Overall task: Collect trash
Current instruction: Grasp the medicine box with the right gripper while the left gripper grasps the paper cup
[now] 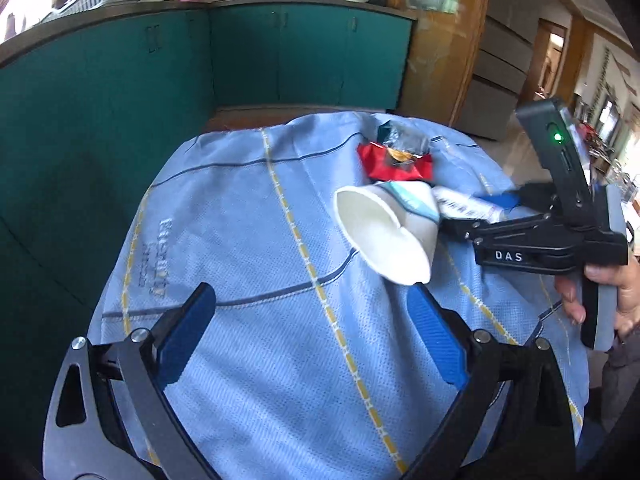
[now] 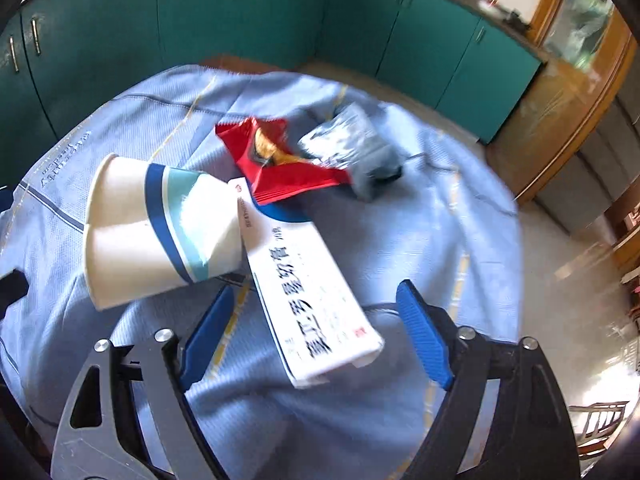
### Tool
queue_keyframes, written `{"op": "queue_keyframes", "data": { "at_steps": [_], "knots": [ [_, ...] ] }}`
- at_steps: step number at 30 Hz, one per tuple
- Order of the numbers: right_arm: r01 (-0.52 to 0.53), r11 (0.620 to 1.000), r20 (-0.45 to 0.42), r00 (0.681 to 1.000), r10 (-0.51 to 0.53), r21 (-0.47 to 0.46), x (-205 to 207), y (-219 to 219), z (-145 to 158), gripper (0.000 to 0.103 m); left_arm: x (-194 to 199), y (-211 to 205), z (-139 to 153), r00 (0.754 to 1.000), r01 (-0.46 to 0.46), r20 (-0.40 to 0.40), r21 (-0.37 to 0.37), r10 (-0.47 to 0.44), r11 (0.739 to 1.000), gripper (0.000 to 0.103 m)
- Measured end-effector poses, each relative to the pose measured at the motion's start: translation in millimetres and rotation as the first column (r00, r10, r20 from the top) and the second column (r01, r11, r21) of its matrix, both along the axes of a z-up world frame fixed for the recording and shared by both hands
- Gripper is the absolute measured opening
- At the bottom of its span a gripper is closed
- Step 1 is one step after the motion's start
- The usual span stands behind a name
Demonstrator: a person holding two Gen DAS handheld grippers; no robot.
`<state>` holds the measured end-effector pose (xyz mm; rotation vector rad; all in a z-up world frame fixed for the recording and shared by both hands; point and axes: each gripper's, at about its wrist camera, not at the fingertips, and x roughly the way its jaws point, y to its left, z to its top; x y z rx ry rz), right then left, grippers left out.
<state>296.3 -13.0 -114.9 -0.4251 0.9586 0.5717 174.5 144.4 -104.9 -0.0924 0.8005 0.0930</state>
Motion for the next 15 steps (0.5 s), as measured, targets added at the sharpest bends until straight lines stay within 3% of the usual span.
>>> {"op": "queue_keyframes", "data": {
  "at_steps": [2,8,11,15],
  "knots": [
    [0.025,0.998,-0.064,0.998,-0.021,0.062,-1,-7,-1,0.046,9,-1,-3,1.000,0.015,-0.002,-0.013,-0.015,1.000,0.098],
    [0.110,0.991,0.012,0.994,-0.111,0.073,-40,-44,16,0.044,38,-12,-7,0.997,0.078,0.001,-0.139,-0.078,0.987,0.098],
    [0.152,0.985,0.044,0.987,-0.155,0.077,-59,-72,20,0.044,44,-25,-4,0.993,0.116,0.027,-0.150,-0.113,0.982,0.095],
    [0.182,0.981,0.053,0.981,-0.186,0.066,-71,-90,18,0.044,58,-41,-10,0.991,0.126,-0.023,-0.125,-0.130,0.984,0.078]
  ]
}}
